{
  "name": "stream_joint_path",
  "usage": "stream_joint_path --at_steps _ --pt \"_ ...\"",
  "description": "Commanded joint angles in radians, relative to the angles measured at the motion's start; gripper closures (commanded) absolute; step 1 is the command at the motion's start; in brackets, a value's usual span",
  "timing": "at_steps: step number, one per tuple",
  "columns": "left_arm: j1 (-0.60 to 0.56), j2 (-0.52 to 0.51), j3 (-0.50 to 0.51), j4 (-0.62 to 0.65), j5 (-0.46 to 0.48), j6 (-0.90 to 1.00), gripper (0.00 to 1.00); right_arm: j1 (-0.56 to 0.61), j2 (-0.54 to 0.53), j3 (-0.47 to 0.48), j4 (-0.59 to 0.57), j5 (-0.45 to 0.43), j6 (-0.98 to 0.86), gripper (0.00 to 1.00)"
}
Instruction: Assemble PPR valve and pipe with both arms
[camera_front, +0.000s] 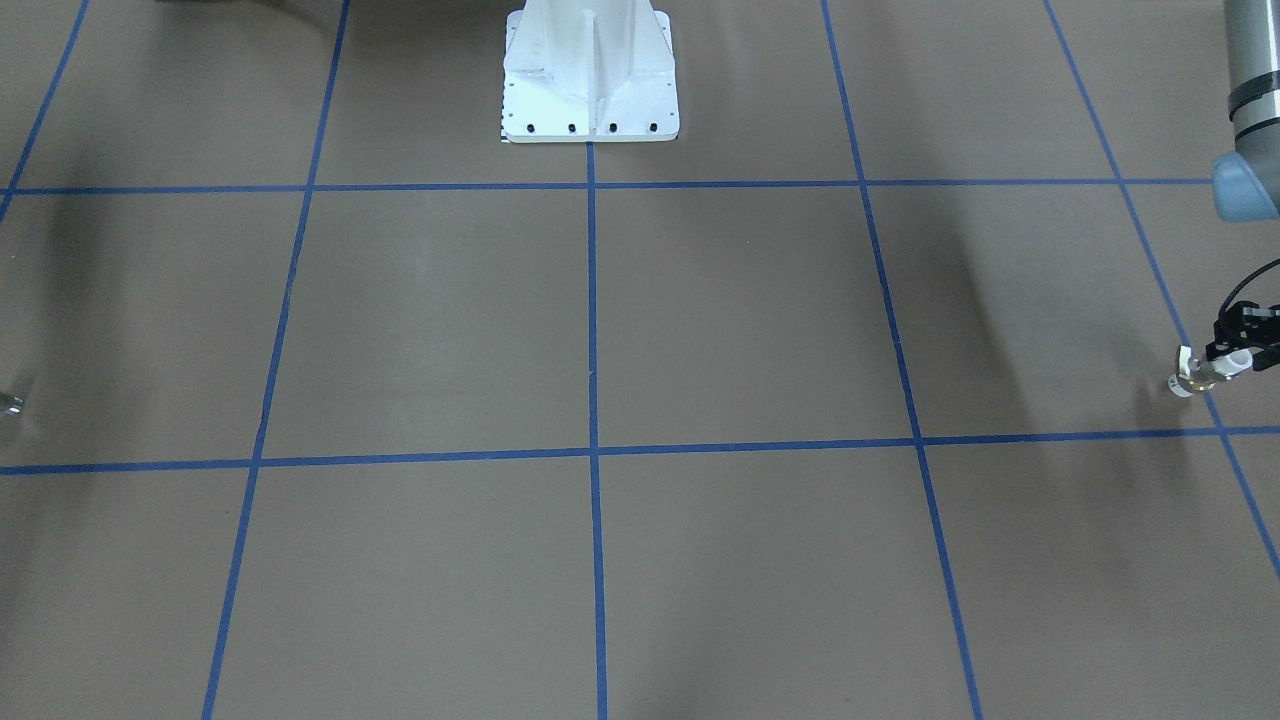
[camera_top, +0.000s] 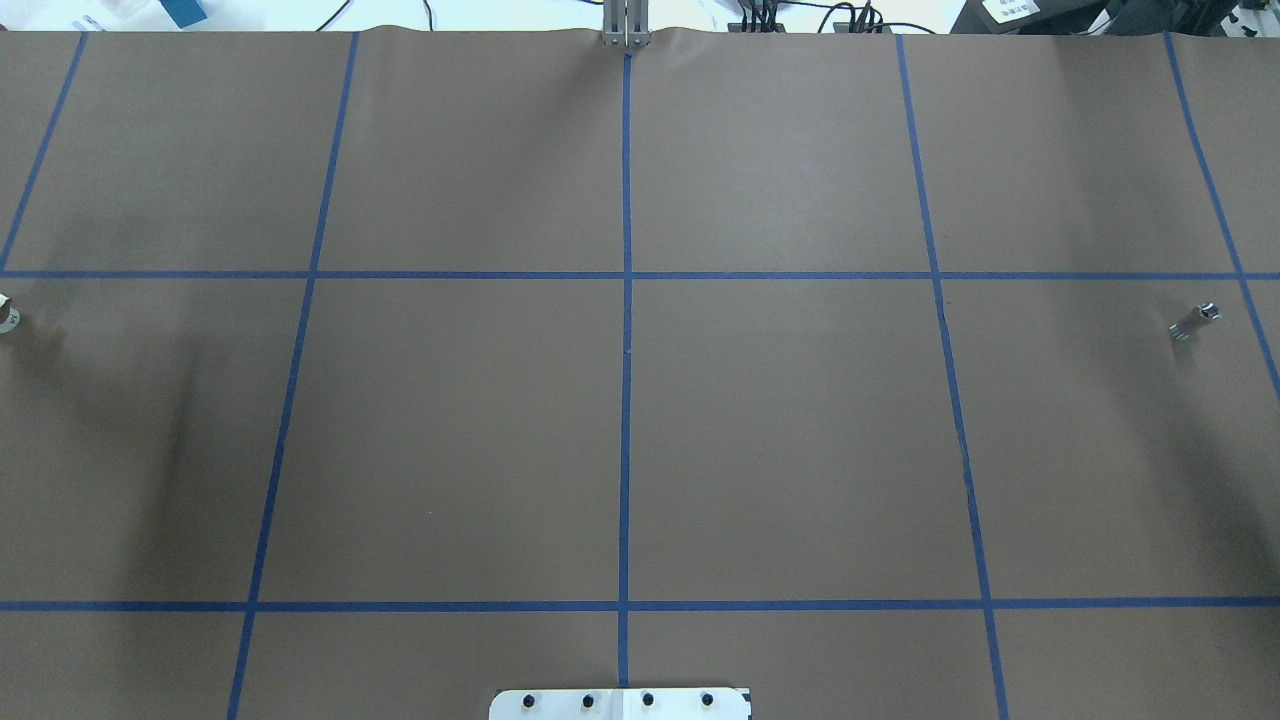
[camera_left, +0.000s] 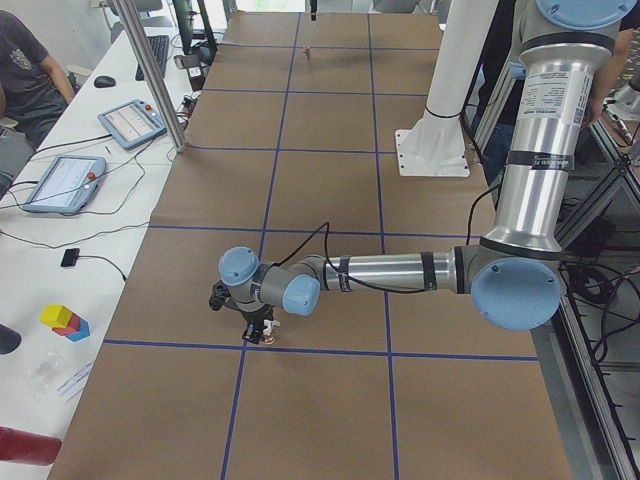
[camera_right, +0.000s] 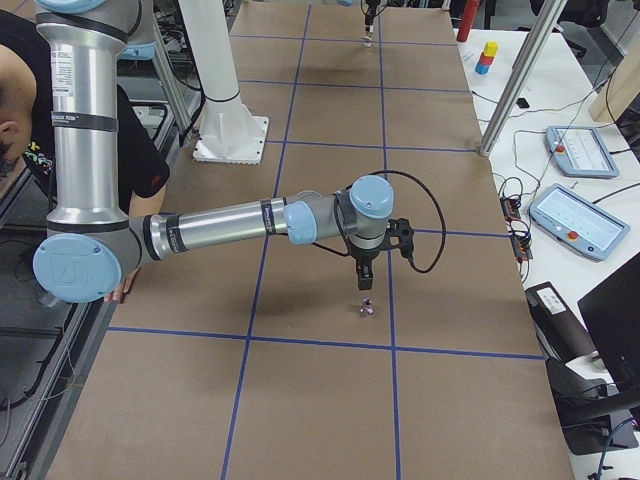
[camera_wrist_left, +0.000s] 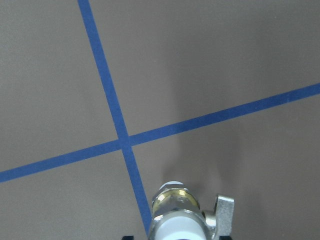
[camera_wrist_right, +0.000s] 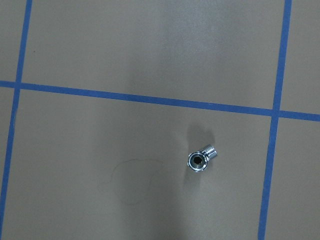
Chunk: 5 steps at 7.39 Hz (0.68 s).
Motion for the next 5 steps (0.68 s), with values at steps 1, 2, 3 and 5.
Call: stream_joint_path --at_steps 1,2,3,5 --pt "0.000 -0.009 -0.005 0.021 -0.003 0.002 1.00 0.000 0.000 0.002 0.000 0.002 0.000 0.01" --pt "-0.003 -0.023 -0.017 0.051 -0.004 0.002 1.00 0.000 0.000 0.002 0.000 0.002 0.000 0.01" --pt "-0.006 -0.035 -0.019 0.058 -0.004 0.002 1.00 0.000 0.000 0.003 0.000 0.002 0.000 0.01" --pt "-0.048 -0.103 -0.153 0.284 -0.062 -0.008 1.00 0.000 0.000 0.017 0.002 0.002 0.000 0.01"
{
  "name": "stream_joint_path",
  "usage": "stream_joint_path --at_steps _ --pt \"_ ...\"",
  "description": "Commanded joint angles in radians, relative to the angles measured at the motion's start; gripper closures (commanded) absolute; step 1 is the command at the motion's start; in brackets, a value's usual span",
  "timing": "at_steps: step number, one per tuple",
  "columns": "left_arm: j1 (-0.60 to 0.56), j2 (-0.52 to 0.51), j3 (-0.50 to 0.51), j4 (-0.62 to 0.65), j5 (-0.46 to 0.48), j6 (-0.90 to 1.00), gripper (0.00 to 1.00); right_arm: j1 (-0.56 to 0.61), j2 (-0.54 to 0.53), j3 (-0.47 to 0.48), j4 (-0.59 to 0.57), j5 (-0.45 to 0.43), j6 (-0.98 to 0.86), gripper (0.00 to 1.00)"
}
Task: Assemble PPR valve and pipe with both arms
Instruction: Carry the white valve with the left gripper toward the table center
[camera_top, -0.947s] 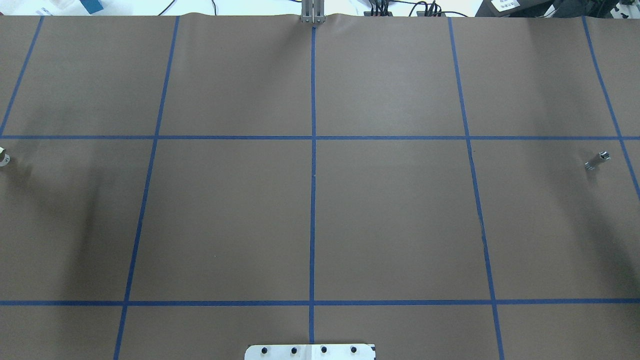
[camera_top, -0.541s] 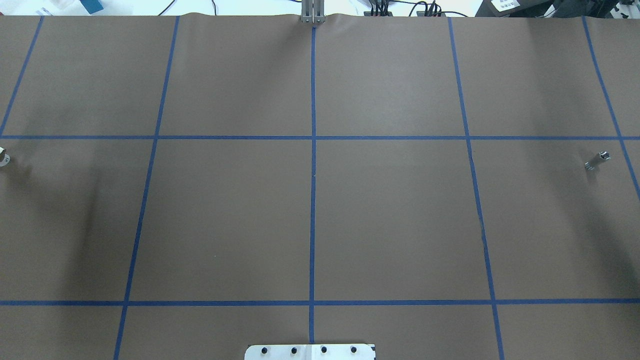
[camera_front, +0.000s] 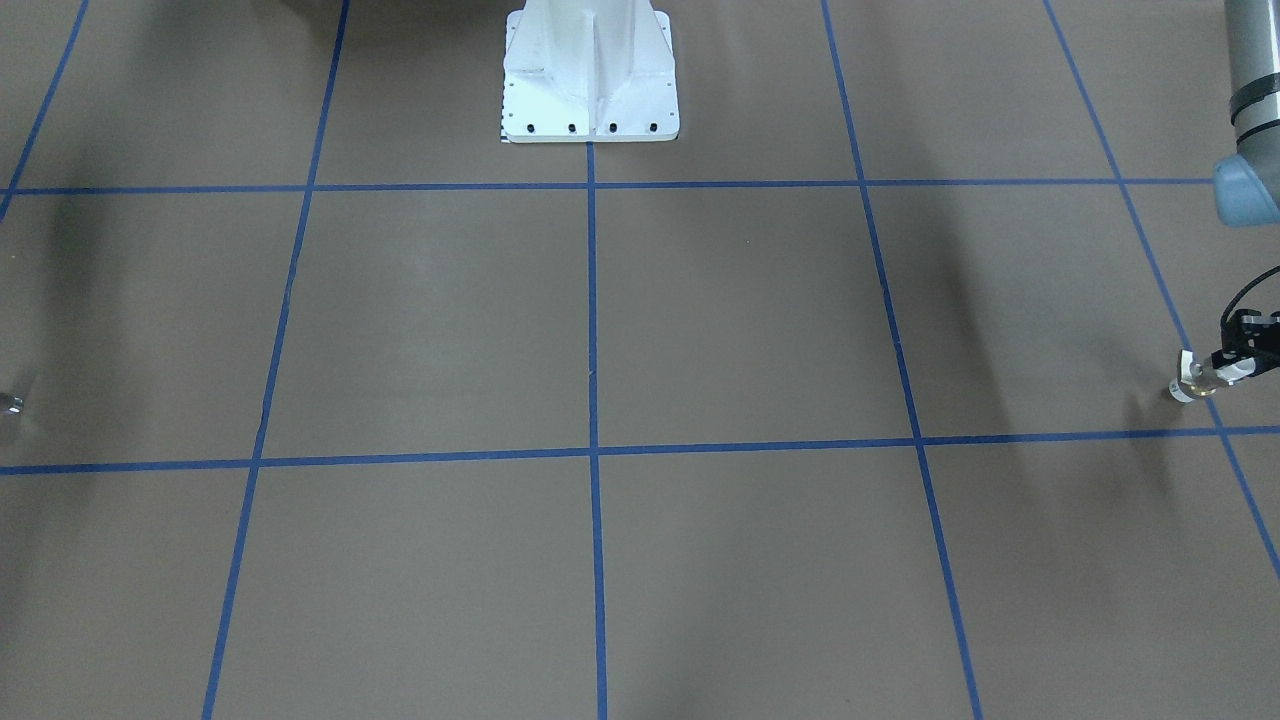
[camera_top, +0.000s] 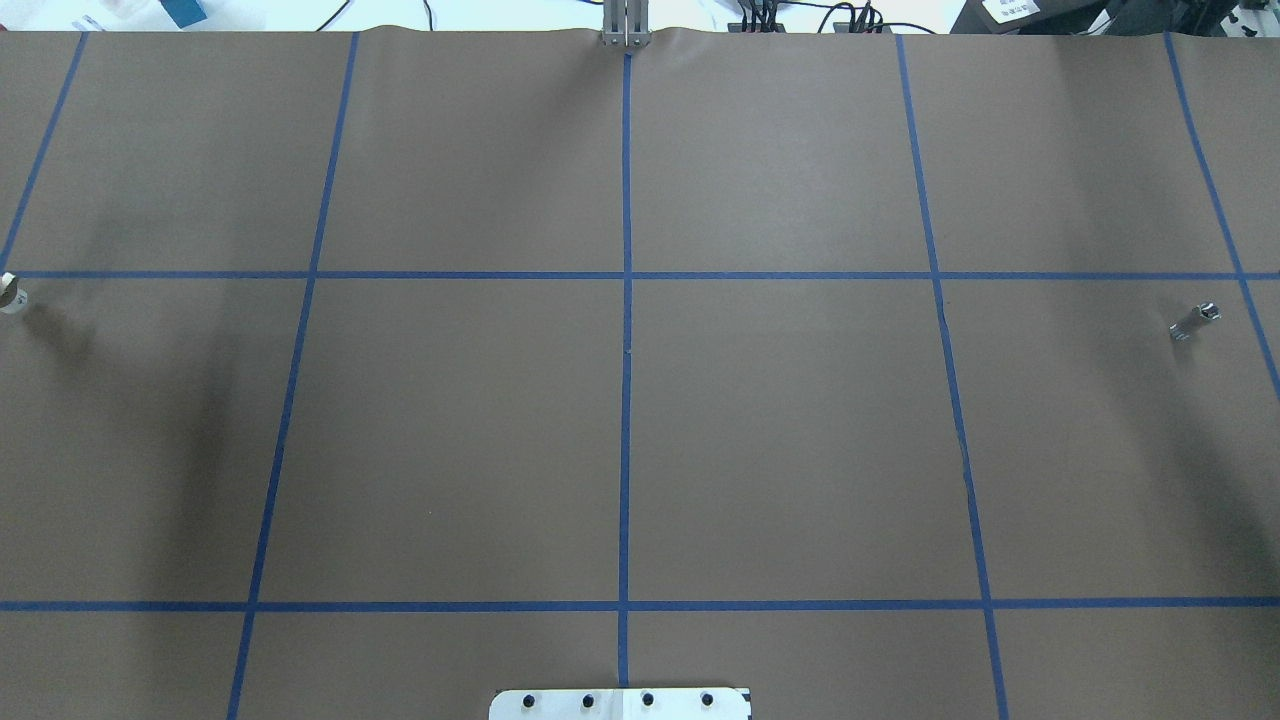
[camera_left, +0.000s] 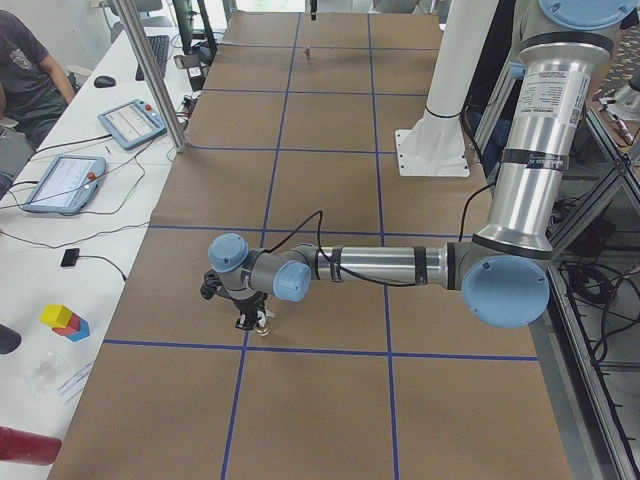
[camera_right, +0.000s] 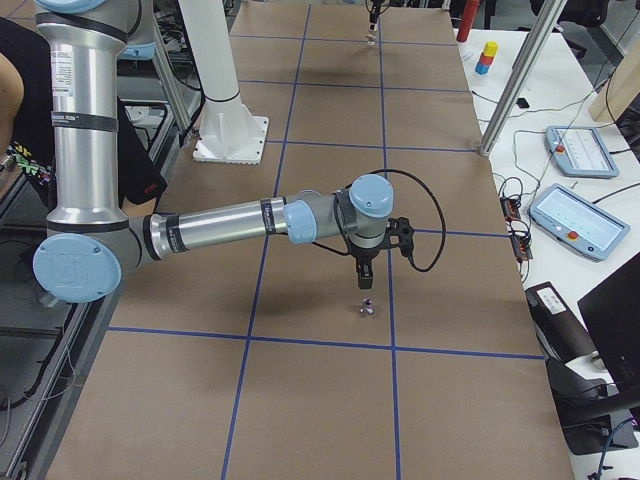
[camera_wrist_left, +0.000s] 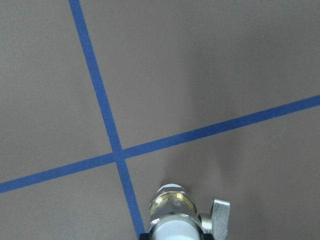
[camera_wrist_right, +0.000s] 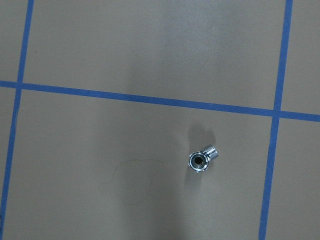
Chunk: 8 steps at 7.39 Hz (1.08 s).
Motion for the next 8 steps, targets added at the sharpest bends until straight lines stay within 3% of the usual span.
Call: stream_joint_path --at_steps 1,2,3,5,7,8 --pt "-0.022 -0.065 -0.245 0.328 -0.030 -0.048 1.00 -0.003 0.002 0.012 0.001 -0.002 -0.002 0.01" --pt "0.002 -0.096 -0.359 0.401 -0.030 -0.183 1.00 -0.026 0.002 0.011 0.003 -0.012 -0.003 0.01" --pt "0.107 -0.126 -0.431 0.408 -0.026 -0.384 1.00 -0.037 0.003 0.009 0.003 -0.027 -0.003 0.01" --pt "0.283 -0.305 -0.446 0.413 0.006 -0.819 1.00 -0.045 0.005 0.009 0.003 -0.034 0.000 0.01" --pt "0.435 -0.419 -0.440 0.413 0.077 -1.111 1.00 -0.049 0.005 0.008 0.009 -0.037 0.003 0.01" --pt "0.507 -0.462 -0.428 0.404 0.111 -1.347 1.00 -0.049 0.003 0.008 0.009 -0.037 0.002 0.01"
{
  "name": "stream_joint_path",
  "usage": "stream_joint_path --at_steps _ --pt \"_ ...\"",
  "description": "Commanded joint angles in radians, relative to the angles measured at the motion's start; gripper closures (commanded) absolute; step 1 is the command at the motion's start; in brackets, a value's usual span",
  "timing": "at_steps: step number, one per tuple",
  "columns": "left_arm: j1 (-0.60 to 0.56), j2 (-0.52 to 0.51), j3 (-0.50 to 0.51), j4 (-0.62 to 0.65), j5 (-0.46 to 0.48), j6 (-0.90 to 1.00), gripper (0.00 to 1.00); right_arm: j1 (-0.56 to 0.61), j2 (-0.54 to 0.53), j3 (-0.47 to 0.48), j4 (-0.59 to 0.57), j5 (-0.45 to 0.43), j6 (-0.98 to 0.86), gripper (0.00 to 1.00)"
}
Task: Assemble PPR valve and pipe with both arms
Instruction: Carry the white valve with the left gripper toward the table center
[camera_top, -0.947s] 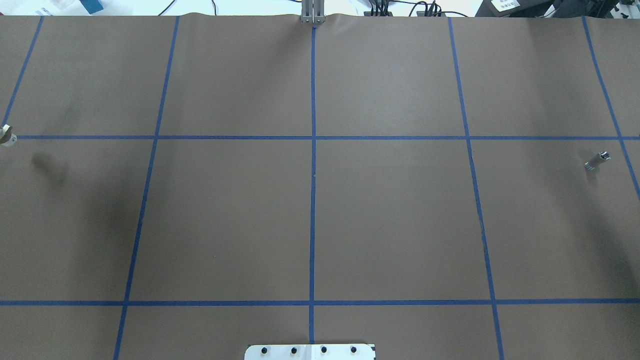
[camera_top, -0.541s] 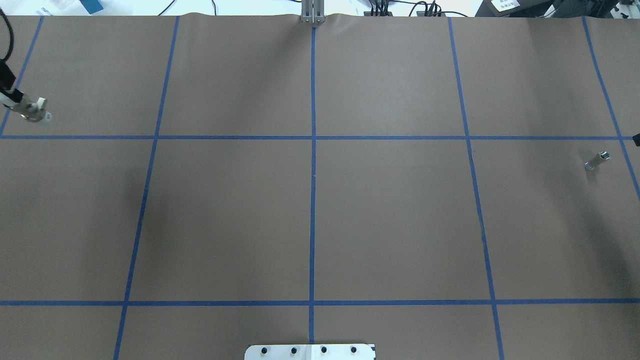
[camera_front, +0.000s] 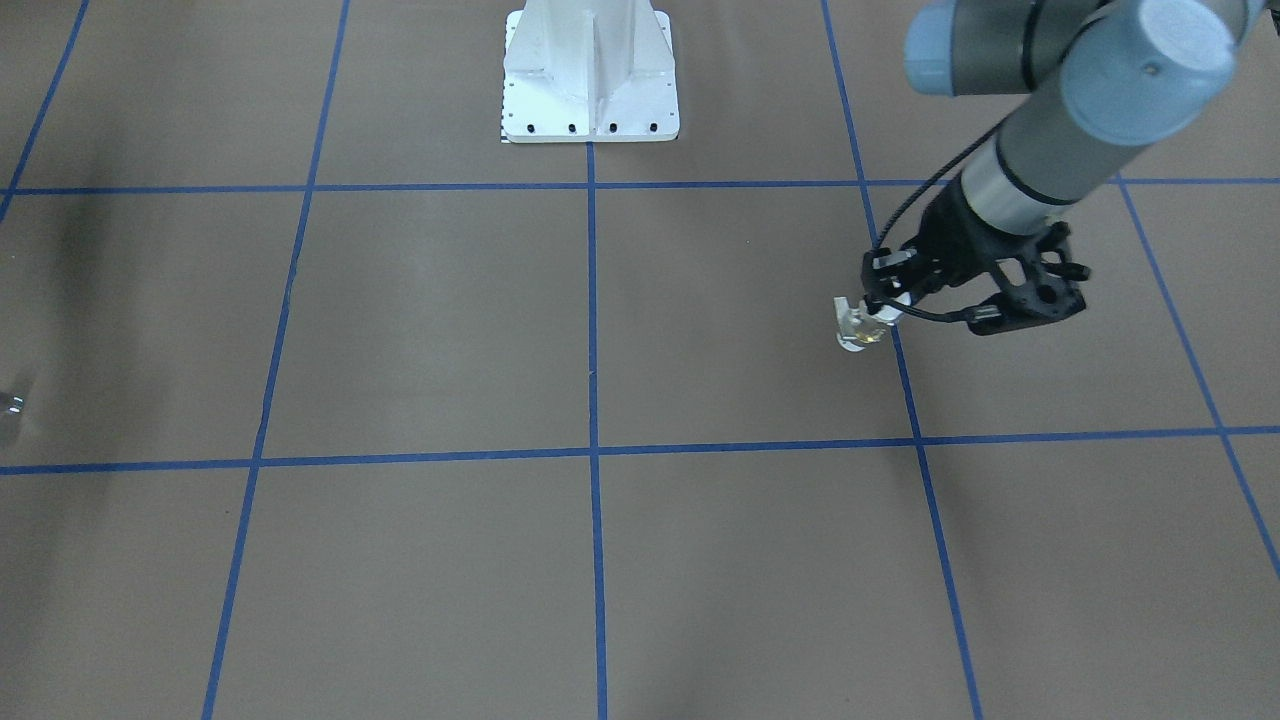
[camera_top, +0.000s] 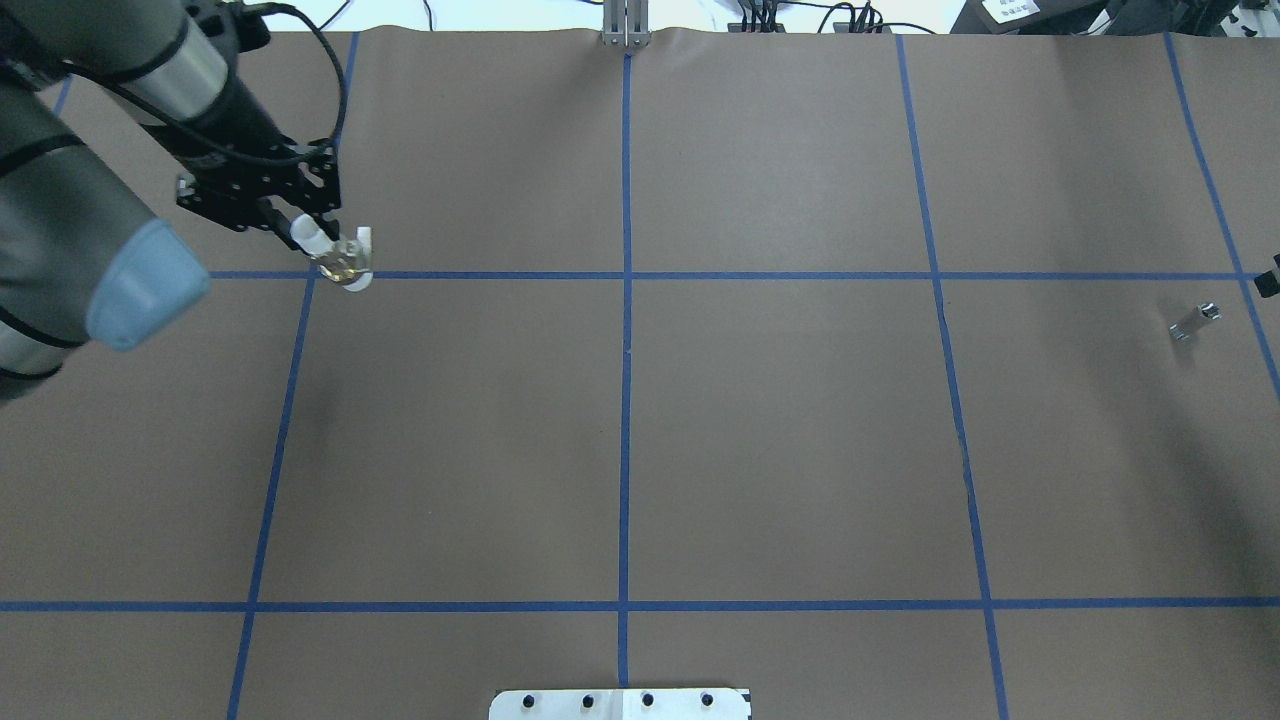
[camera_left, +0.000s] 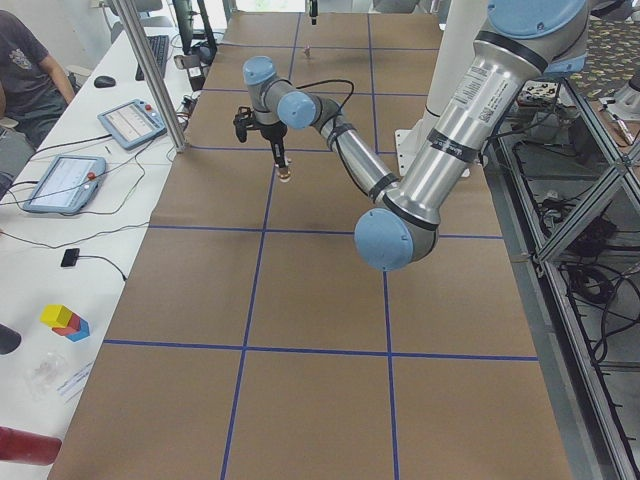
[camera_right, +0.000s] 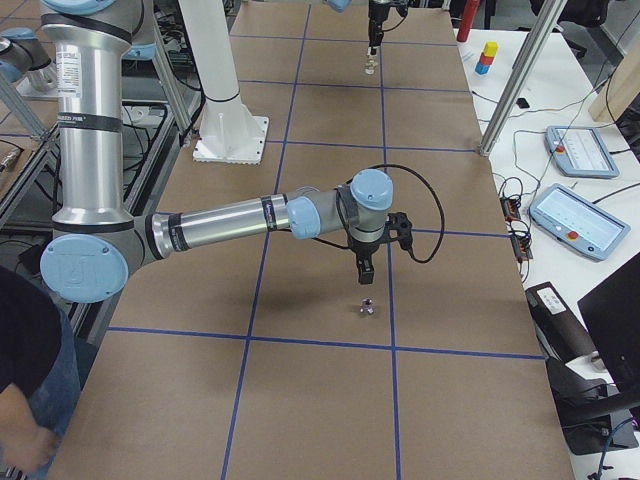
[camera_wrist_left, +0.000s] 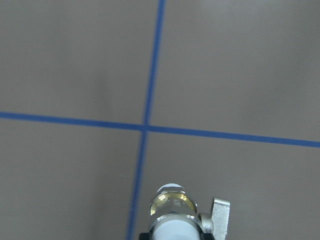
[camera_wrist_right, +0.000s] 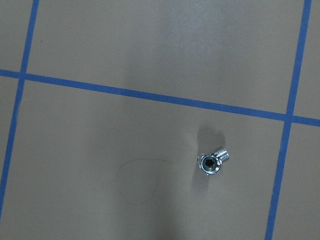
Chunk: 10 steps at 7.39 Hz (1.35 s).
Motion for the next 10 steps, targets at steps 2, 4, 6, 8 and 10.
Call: stream_joint_path --at_steps 2,4,6,8,10 --pt "0.162 -0.274 0.212 -0.008 0.110 -0.308 1.00 -0.016 0.000 -0.001 0.001 -0.001 -0.001 0.01" --pt "0.200 -0.425 0.425 -0.037 0.111 -0.409 1.00 -0.027 0.002 -0.002 0.001 -0.003 0.001 0.01" --pt "0.237 -0.480 0.555 -0.123 0.174 -0.468 1.00 -0.031 0.002 -0.002 0.001 -0.003 0.001 0.01" --pt "0.246 -0.507 0.635 -0.169 0.177 -0.474 1.00 -0.032 0.002 -0.001 0.001 -0.003 0.002 0.01" --pt "0.262 -0.505 0.643 -0.169 0.177 -0.488 1.00 -0.032 0.003 -0.001 0.001 -0.001 0.009 0.01"
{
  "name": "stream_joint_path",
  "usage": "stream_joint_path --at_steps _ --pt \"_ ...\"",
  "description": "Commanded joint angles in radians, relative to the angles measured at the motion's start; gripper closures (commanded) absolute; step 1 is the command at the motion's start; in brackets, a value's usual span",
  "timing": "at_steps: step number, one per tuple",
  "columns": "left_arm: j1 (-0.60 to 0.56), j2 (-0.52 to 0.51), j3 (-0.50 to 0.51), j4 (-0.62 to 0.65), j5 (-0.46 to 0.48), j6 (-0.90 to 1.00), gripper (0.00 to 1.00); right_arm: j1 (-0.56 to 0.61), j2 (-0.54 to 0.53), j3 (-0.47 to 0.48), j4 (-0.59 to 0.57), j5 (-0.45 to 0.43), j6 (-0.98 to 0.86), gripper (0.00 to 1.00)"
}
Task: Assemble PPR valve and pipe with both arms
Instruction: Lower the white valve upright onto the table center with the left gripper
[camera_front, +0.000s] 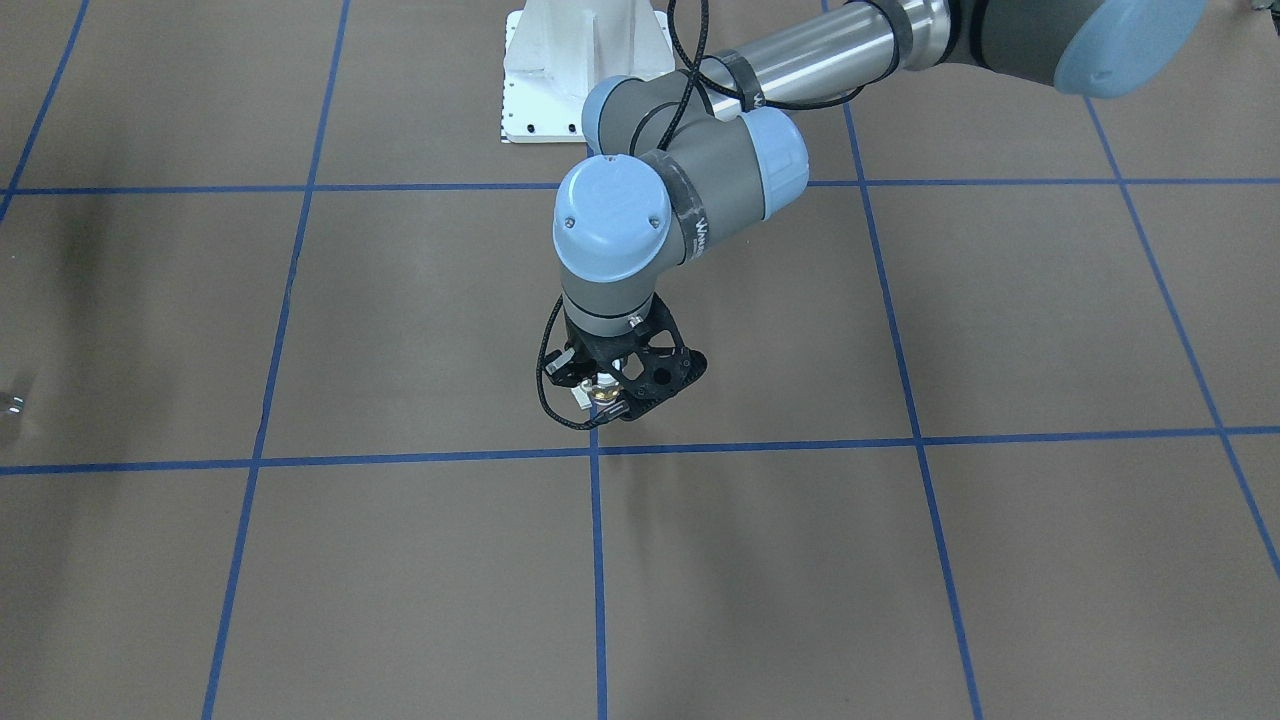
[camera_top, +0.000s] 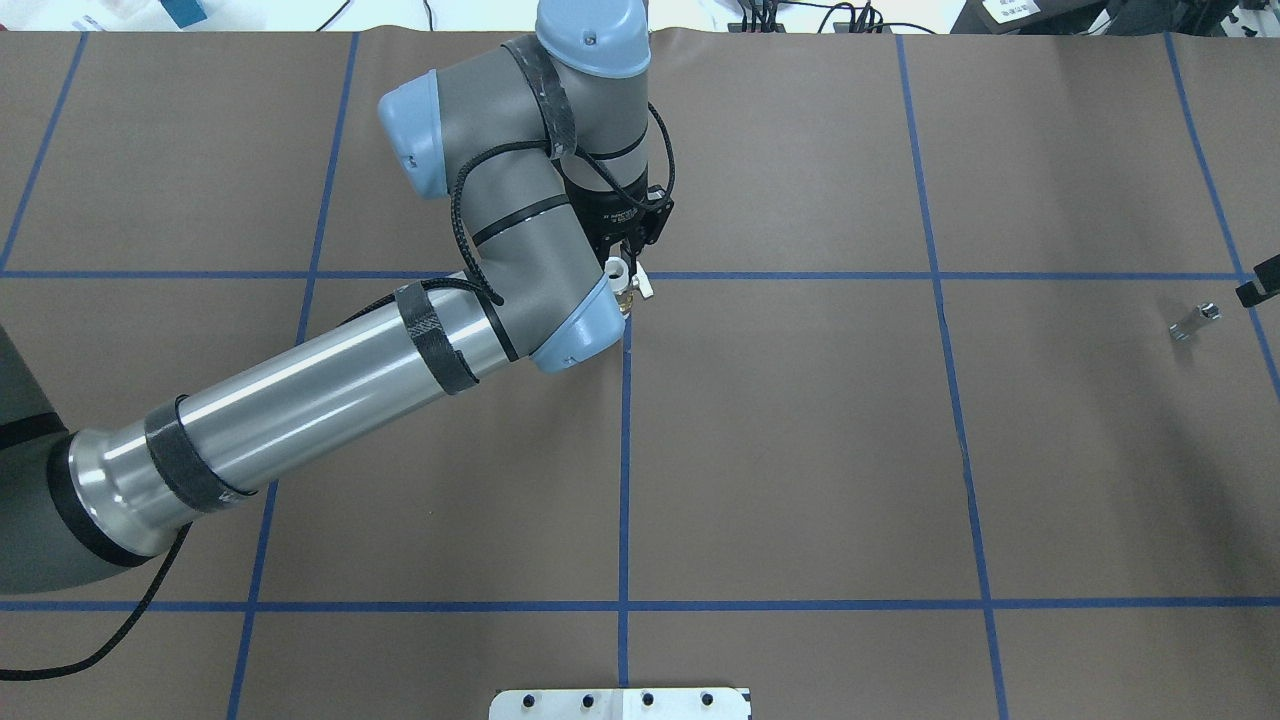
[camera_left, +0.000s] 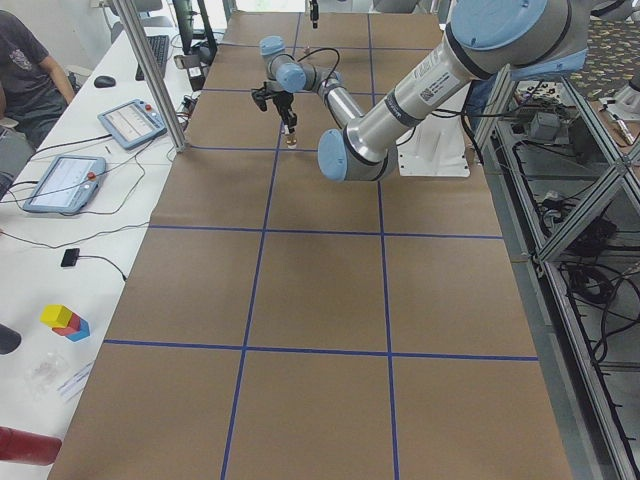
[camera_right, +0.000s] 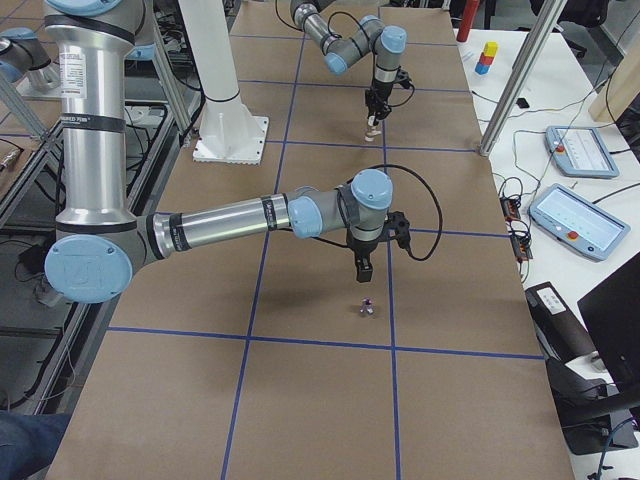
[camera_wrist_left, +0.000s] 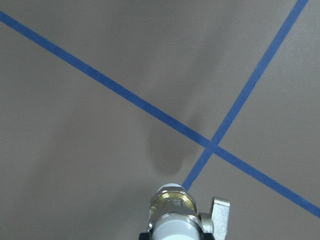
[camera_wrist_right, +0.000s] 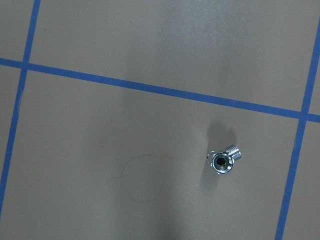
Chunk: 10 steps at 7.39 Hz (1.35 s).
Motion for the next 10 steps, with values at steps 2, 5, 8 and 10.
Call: stream_joint_path --at_steps 2,5,8,10 --pt "0.021 0.004 0.009 -0.005 0.001 -0.009 1.00 -0.002 0.003 0.002 0.000 0.001 0.005 0.01" --pt "0.027 0.005 0.009 -0.023 -0.001 -0.039 1.00 -0.002 0.006 0.002 0.000 0.001 0.019 0.01" --pt "0.028 0.010 0.009 -0.025 -0.001 -0.038 1.00 0.000 0.006 0.006 0.000 0.004 0.021 0.01" --pt "0.033 0.010 0.009 -0.025 -0.001 -0.038 1.00 0.000 0.006 0.005 0.000 0.002 0.021 0.01"
